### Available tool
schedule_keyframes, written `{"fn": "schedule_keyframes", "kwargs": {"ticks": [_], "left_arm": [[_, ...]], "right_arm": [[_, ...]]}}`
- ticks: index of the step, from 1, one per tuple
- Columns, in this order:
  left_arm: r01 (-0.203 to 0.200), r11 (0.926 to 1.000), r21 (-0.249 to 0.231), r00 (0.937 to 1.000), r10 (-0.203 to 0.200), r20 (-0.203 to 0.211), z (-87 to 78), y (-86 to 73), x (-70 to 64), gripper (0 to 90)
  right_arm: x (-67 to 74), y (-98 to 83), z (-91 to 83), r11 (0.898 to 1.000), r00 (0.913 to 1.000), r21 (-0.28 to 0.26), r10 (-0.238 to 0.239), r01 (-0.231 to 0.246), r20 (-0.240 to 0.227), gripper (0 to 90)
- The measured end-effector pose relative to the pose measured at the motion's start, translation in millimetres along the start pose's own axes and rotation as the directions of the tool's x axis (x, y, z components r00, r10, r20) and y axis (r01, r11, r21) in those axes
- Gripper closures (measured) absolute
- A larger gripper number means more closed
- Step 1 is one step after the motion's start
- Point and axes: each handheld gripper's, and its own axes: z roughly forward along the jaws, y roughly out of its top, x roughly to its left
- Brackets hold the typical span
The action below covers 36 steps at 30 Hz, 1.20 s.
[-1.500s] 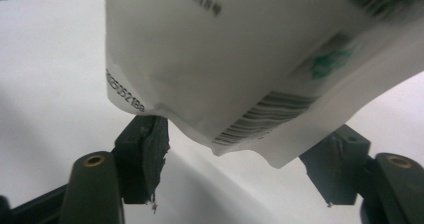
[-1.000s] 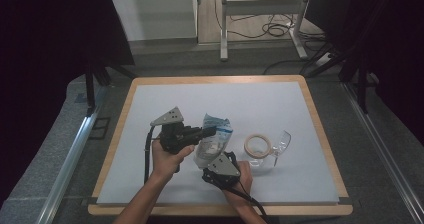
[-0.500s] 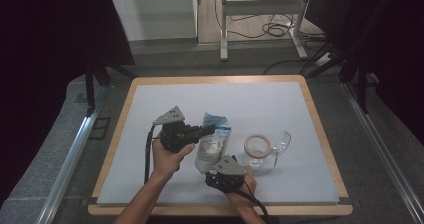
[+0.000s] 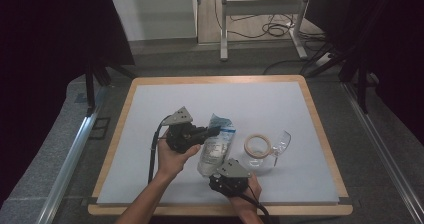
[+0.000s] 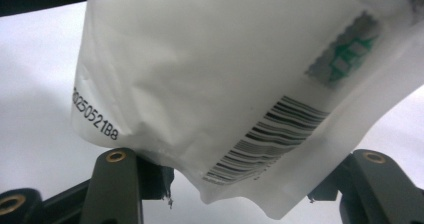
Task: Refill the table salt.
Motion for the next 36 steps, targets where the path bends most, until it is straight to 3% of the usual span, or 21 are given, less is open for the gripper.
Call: {"fn": "schedule_keyframes", "kwargs": {"ticks": [6,14,25,29,36], "left_arm": [[0.004,0.9999,0.015,0.9994,-0.005,0.034,6.4,1.0,-2.8,90.0],[-0.023,0.9981,0.056,0.999,0.021,0.038,16.2,6.7,-5.2,90.0],[-0.036,0.9949,0.094,0.9979,0.031,0.056,30.0,9.6,-6.5,90.0],[-0.052,0.9925,0.11,0.9977,0.047,0.049,34.4,12.0,-10.0,90.0],[-0.072,0.9829,0.17,0.997,0.066,0.04,44.0,18.1,-9.8,90.0]], "right_arm": [[2.8,-2.5,-2.4,1.0,0.9999,0.003,0.001,-0.001,0.015,44.5],[6.0,-2.5,-8.4,1.0,0.9994,-0.001,0.029,-0.029,0.017,44.1],[6.3,-3.1,-5.3,0.999,0.9991,0.011,0.031,-0.031,0.03,43.5],[5.7,-3.3,-3.9,1.0,0.9986,0.014,0.023,-0.023,0.047,43.5],[2.0,-4.3,-1.1,0.998,0.9977,0.012,0.059,-0.059,0.034,43.5]]}}
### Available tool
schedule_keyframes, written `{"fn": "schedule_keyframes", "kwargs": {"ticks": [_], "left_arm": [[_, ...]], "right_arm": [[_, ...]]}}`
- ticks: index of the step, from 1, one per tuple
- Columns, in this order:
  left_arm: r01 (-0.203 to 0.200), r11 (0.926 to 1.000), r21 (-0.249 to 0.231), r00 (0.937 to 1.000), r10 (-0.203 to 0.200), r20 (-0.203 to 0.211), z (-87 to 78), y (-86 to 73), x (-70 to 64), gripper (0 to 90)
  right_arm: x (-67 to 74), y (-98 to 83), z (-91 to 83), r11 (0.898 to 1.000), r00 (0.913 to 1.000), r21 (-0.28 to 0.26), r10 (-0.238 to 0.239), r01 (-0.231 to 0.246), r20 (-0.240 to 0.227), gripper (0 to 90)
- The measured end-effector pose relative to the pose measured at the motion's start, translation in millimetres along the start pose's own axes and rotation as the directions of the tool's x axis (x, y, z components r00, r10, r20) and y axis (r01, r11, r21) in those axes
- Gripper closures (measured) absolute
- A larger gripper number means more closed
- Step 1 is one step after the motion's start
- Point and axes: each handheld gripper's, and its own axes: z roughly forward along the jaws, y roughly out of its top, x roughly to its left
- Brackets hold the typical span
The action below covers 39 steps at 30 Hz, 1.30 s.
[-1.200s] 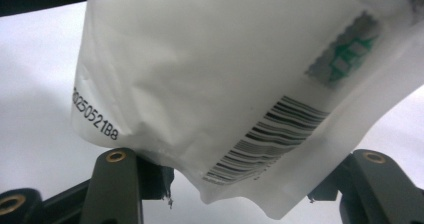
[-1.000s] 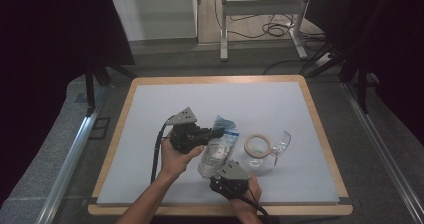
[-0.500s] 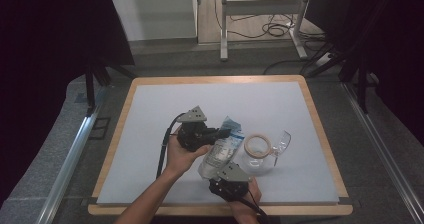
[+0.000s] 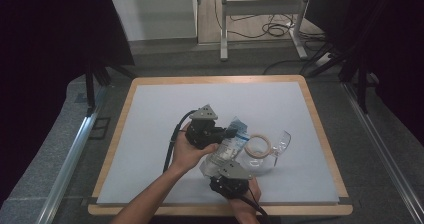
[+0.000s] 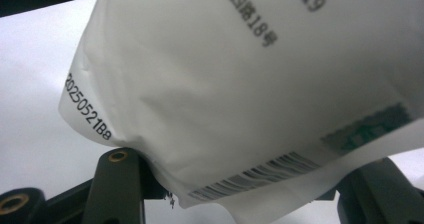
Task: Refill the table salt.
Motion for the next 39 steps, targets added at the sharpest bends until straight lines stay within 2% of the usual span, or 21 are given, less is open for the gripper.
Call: {"fn": "schedule_keyframes", "kwargs": {"ticks": [10,23,28,39], "left_arm": [[-0.029,0.9967,0.075,0.9996,0.029,0.0,11.3,13.9,-1.2,90.0],[-0.057,0.9908,0.123,0.9981,0.06,-0.017,16.9,26.3,-4.4,90.0],[-0.039,0.9913,0.125,0.9992,0.04,-0.006,19.1,27.0,-1.4,90.0],[-0.056,0.986,0.157,0.9981,0.06,-0.018,22.6,30.2,-3.9,90.0]], "right_arm": [[-3.9,1.8,2.4,0.999,0.9995,-0.014,0.032,-0.031,0.004,43.4],[-7.0,7.7,1.8,0.998,0.9983,-0.026,0.058,-0.058,0.0,43.8],[-7.2,8.7,5.5,0.998,0.9982,-0.019,0.06,-0.059,0.005,43.8],[-6.5,13.5,10.4,0.999,0.9987,-0.002,0.051,-0.051,-0.007,44.3]]}}
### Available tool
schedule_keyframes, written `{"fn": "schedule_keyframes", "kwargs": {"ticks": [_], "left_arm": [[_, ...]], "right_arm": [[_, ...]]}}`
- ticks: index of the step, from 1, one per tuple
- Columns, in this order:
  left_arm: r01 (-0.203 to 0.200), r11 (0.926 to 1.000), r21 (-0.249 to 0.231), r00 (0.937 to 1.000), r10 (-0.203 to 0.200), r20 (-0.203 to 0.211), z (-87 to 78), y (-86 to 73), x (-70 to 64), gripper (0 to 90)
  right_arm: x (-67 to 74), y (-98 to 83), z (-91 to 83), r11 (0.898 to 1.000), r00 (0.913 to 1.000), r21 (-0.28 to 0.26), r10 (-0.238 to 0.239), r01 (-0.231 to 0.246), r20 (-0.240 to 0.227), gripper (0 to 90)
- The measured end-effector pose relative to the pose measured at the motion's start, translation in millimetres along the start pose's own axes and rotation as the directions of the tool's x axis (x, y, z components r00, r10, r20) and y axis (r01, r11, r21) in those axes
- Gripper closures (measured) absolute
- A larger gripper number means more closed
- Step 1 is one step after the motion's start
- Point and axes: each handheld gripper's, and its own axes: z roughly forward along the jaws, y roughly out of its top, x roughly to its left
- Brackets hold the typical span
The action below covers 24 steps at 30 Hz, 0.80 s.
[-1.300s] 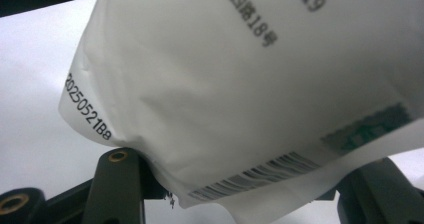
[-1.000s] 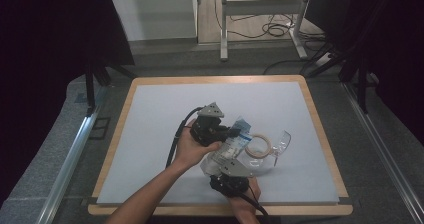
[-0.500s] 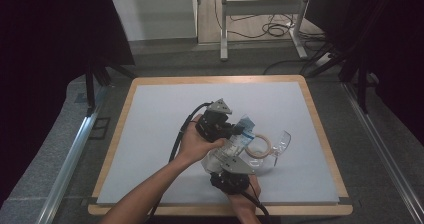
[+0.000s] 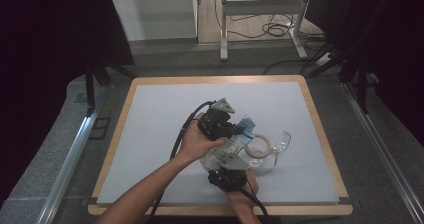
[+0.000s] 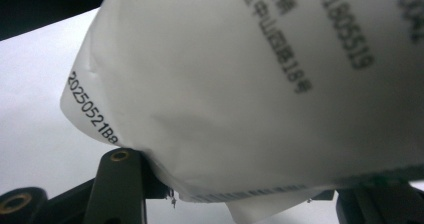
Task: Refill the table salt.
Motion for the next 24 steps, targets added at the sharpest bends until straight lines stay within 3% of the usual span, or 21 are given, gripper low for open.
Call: {"fn": "schedule_keyframes", "kwargs": {"ticks": [24], "left_arm": [[-0.041,0.9967,0.07,0.9989,0.039,0.028,10.0,14.6,4.3,90.0]], "right_arm": [[-4.1,3.2,2.6,1.0,1.0,-0.012,-0.001,0.001,0.002,45.1]]}}
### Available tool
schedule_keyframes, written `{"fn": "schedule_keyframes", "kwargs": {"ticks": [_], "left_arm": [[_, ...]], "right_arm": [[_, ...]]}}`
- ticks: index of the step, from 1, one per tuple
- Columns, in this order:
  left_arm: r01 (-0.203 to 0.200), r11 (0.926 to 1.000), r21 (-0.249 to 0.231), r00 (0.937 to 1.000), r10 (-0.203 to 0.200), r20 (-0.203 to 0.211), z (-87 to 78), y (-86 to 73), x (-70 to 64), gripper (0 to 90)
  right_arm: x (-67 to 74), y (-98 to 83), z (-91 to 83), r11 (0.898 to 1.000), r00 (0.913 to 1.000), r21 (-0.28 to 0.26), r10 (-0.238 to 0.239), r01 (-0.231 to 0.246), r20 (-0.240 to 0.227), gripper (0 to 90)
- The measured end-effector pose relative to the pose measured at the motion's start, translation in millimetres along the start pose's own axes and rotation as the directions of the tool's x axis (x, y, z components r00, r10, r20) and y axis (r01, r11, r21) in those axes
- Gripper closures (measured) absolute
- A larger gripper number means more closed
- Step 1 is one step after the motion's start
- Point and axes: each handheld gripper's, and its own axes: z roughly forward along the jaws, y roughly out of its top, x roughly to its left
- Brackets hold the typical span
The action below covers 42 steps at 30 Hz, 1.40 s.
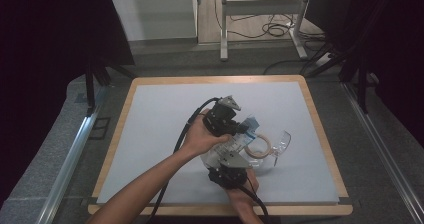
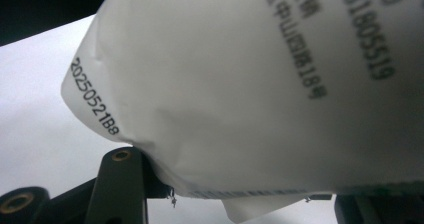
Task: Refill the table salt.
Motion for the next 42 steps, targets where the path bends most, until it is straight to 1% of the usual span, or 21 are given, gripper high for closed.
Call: {"fn": "schedule_keyframes", "kwargs": {"ticks": [5,6,7,13,14,20,24,26,28,30,31,36,38,39,42], "left_arm": [[-0.004,1.0,0.008,1.0,0.004,-0.001,2.1,2.9,-1.6,90.0],[0.002,1.0,0.007,1.0,-0.002,-0.001,2.6,3.6,-2.8,90.0],[-0.009,0.9999,0.013,0.9999,0.01,-0.004,2.9,4.6,-3.6,90.0],[-0.011,0.9998,0.016,0.9999,0.011,-0.012,2.8,7.1,-5.1,90.0],[-0.02,0.9995,0.023,0.9997,0.021,-0.014,2.4,7.5,-4.7,90.0],[-0.015,0.9995,0.027,0.9998,0.015,-0.01,2.5,8.3,-3.6,90.0],[-0.021,0.9992,0.035,0.9997,0.021,-0.007,1.2,9.9,-2.8,90.0],[-0.013,0.9994,0.032,0.9999,0.013,-0.001,0.8,11.0,-1.8,90.0],[-0.017,0.9992,0.037,0.9999,0.017,-0.003,0.6,11.5,-1.7,90.0],[-0.018,0.999,0.04,0.9998,0.018,-0.005,0.7,12.4,-2.4,90.0],[-0.026,0.9986,0.045,0.9996,0.026,-0.007,0.7,13.1,-2.5,90.0],[-0.02,0.9987,0.047,0.9997,0.021,-0.01,1.9,13.9,-2.8,90.0],[-0.023,0.9985,0.05,0.9997,0.023,-0.011,2.4,14.0,-3.1,90.0],[-0.031,0.998,0.056,0.9994,0.032,-0.012,2.5,14.0,-3.0,90.0],[-0.032,0.9978,0.058,0.9993,0.033,-0.016,2.6,13.9,-3.4,90.0]], "right_arm": [[-1.1,0.2,-0.3,1.0,1.0,0.0,0.007,-0.007,0.005,45.5],[-1.5,0.2,-0.7,1.0,0.9999,-0.003,0.008,-0.008,0.007,45.7],[-1.9,0.4,-1.1,1.0,0.9999,-0.006,0.006,-0.006,0.008,46.0],[-2.3,2.2,-2.0,1.0,0.9999,-0.012,0.014,-0.014,0.007,46.3],[-2.3,2.4,-1.9,1.0,0.9999,-0.013,0.016,-0.016,0.006,46.3],[-2.0,3.4,-1.6,1.0,0.9997,-0.013,0.023,-0.023,-0.001,46.2],[-1.7,4.5,-1.8,1.0,0.9997,-0.016,0.024,-0.024,-0.001,46.4],[-1.1,5.0,-2.2,1.0,0.9999,-0.022,0.012,-0.012,0.009,47.1],[-1.0,5.2,-2.4,1.0,0.9999,-0.026,0.008,-0.007,0.013,47.3],[-1.1,5.9,-2.5,1.0,0.9999,-0.027,0.012,-0.011,0.011,47.4],[-1.1,6.1,-2.5,1.0,0.9998,-0.028,0.013,-0.013,0.012,47.5],[-1.7,6.1,-2.5,0.999,0.9998,-0.03,0.018,-0.017,0.011,47.8],[-1.6,5.9,-2.8,0.999,0.9996,-0.033,0.025,-0.025,0.008,47.9],[-1.5,5.6,-2.8,0.999,0.9996,-0.036,0.028,-0.028,0.01,48.0],[-1.8,5.1,-2.6,0.999,0.9995,-0.035,0.031,-0.031,0.007,48.2]]}}
